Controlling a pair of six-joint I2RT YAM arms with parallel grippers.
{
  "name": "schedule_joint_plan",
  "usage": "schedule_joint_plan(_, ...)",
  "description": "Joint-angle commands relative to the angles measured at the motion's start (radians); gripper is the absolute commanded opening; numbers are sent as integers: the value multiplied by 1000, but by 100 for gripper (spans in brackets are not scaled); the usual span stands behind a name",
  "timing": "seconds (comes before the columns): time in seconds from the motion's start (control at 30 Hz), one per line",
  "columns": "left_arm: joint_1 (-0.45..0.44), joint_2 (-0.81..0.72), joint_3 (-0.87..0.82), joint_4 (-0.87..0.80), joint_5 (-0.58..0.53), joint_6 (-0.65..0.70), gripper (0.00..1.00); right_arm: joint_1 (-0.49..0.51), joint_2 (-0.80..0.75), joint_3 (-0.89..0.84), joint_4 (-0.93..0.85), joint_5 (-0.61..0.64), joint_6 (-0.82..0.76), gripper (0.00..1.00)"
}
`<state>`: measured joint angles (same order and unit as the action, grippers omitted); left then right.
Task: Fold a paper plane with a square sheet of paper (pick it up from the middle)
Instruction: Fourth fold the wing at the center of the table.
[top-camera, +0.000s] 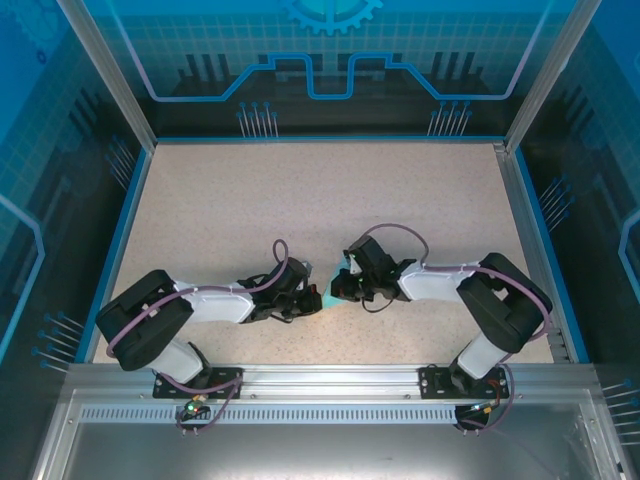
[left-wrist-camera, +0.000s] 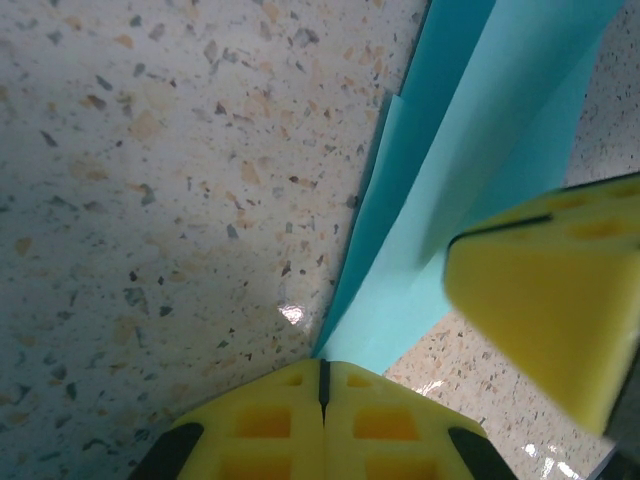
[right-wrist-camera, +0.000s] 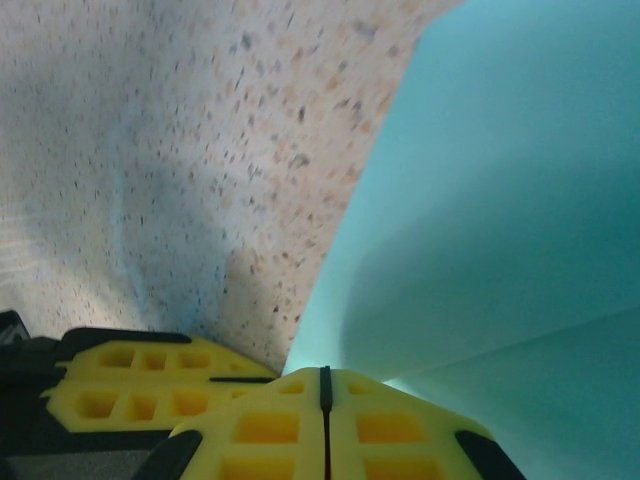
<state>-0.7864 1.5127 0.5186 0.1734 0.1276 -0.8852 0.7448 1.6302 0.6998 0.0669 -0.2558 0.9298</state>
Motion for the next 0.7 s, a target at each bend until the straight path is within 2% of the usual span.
schedule_joint_plan(0.0, 1, 24, -25, -92, 14, 9, 0, 25, 40, 26, 5, -34, -21, 6)
schedule_joint_plan(0.43, 1, 29, -15, -114, 12, 12, 0, 30, 98, 38, 67, -101, -28, 6)
schedule_joint_plan(0.67, 0, 30, -3, -156, 9, 12, 0, 1, 117, 32, 10, -61, -49, 6)
